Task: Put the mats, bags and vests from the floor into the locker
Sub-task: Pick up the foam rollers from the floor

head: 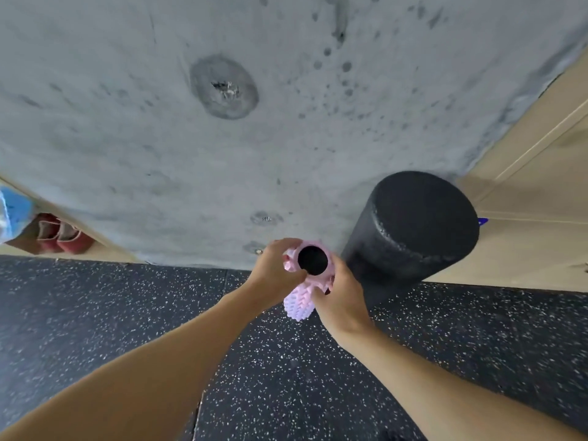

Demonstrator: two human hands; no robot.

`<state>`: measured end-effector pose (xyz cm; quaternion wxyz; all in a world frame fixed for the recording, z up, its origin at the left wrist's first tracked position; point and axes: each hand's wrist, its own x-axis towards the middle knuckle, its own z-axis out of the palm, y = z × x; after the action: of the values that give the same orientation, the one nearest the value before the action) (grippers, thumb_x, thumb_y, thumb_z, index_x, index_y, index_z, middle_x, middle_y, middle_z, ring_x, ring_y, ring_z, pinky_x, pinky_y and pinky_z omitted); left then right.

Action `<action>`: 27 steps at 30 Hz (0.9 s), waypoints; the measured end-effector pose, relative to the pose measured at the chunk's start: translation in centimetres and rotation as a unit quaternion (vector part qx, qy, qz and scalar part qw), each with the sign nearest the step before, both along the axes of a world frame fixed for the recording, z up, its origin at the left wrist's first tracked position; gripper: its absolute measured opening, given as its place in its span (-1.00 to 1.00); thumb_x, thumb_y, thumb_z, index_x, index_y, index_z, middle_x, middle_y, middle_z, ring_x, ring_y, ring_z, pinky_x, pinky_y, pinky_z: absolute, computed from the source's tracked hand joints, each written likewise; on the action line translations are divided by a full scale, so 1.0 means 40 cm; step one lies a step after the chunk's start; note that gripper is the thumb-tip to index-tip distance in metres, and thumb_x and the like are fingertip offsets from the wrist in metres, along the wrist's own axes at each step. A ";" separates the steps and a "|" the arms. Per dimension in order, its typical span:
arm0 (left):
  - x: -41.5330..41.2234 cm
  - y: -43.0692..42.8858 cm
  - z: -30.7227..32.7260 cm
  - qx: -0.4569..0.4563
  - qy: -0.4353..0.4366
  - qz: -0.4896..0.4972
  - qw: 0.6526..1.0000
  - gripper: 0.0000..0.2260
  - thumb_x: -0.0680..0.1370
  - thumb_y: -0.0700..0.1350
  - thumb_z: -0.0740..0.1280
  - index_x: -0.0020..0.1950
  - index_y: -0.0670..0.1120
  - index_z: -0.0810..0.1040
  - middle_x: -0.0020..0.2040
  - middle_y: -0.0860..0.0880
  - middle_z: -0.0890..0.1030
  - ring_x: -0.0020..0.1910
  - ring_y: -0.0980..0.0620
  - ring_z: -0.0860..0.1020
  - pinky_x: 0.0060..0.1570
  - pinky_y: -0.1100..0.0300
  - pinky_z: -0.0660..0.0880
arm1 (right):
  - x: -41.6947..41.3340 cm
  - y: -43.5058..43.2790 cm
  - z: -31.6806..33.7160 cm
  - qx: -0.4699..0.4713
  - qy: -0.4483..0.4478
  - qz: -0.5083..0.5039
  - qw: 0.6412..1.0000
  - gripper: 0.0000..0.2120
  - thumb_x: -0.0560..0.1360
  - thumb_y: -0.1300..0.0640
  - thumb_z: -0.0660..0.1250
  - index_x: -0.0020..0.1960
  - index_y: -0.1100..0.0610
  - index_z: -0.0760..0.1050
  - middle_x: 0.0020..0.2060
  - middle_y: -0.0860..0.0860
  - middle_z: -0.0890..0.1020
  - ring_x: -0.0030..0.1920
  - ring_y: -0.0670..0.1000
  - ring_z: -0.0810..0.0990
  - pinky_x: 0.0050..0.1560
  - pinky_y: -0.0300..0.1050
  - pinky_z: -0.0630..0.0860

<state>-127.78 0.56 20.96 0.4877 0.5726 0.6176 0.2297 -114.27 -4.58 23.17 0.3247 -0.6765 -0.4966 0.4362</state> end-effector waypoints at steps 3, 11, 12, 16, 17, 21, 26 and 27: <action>0.008 0.006 -0.008 0.020 0.013 -0.022 0.999 -0.43 0.43 -0.28 0.44 0.41 -0.03 0.41 0.28 -0.01 0.49 0.24 0.01 0.49 0.28 0.02 0.47 | -0.006 0.013 -0.011 0.008 0.004 -0.033 0.999 -0.40 0.38 0.42 0.27 0.33 -0.02 0.43 0.19 -0.11 0.56 0.19 -0.17 0.51 0.24 -0.30 0.43; -0.010 0.034 -0.038 0.046 0.016 -0.021 0.999 -0.40 0.43 -0.30 0.47 0.45 -0.13 0.40 0.30 -0.02 0.38 0.22 0.03 0.47 0.18 0.11 0.56 | -0.028 0.054 -0.027 0.025 0.017 -0.095 0.995 -0.64 0.40 0.33 0.37 0.17 0.12 0.55 0.01 -0.02 0.64 -0.01 -0.10 0.60 -0.06 -0.31 0.50; -0.012 0.039 -0.039 0.051 0.018 -0.021 0.998 -0.39 0.43 -0.29 0.48 0.45 -0.13 0.41 0.30 -0.02 0.37 0.20 0.03 0.47 0.17 0.13 0.56 | -0.030 0.057 -0.026 0.029 0.019 -0.092 0.995 -0.64 0.40 0.33 0.36 0.17 0.11 0.54 0.01 -0.02 0.64 -0.01 -0.10 0.60 -0.05 -0.31 0.50; -0.009 0.045 -0.049 0.032 0.040 -0.035 0.998 -0.31 0.43 -0.27 0.51 0.51 -0.16 0.30 0.37 -0.01 0.26 0.20 0.00 0.46 0.20 0.11 0.54 | -0.025 0.054 -0.035 0.013 0.015 -0.068 0.997 -0.59 0.37 0.34 0.36 0.19 0.09 0.50 0.05 -0.03 0.56 0.03 -0.07 0.55 -0.08 -0.41 0.43; -0.008 0.047 -0.052 0.022 0.056 -0.039 0.997 -0.28 0.44 -0.24 0.51 0.53 -0.17 0.26 0.40 -0.02 0.23 0.21 -0.02 0.46 0.22 0.08 0.52 | -0.020 0.053 -0.038 0.001 0.017 -0.066 0.998 -0.60 0.37 0.35 0.36 0.16 0.07 0.49 0.03 -0.03 0.55 0.03 -0.06 0.55 -0.10 -0.42 0.42; -0.007 0.065 -0.056 -0.011 0.062 -0.044 0.997 -0.41 0.44 -0.22 0.49 0.43 -0.07 0.37 0.30 -0.08 0.51 0.16 -0.09 0.55 0.16 0.00 0.50 | -0.018 0.057 -0.041 -0.039 0.073 -0.053 0.995 -0.48 0.39 0.40 0.28 0.25 -0.05 0.44 0.06 -0.12 0.58 0.05 -0.16 0.57 -0.01 -0.37 0.44; 0.004 0.077 -0.063 0.015 0.043 -0.012 0.999 -0.48 0.46 -0.23 0.47 0.38 -0.04 0.40 0.12 0.05 0.54 0.12 0.04 0.51 -0.10 0.37 0.38 | -0.019 0.068 -0.053 -0.054 0.081 -0.085 0.992 -0.43 0.38 0.30 0.27 0.35 -0.03 0.40 0.13 -0.06 0.57 0.13 -0.09 0.56 0.15 -0.19 0.47; 0.005 0.077 -0.063 0.010 0.043 -0.013 0.999 -0.47 0.47 -0.23 0.46 0.39 -0.03 0.39 0.12 0.06 0.51 0.06 0.05 0.50 -0.18 0.41 0.39 | -0.019 0.066 -0.056 -0.055 0.076 -0.077 0.993 -0.42 0.37 0.29 0.26 0.36 -0.05 0.39 0.16 -0.07 0.57 0.16 -0.10 0.55 0.20 -0.16 0.47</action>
<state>-127.57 3.63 18.45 0.4577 0.5953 0.6279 0.2048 -115.02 -1.93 20.91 0.3566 -0.6945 -0.3918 0.4869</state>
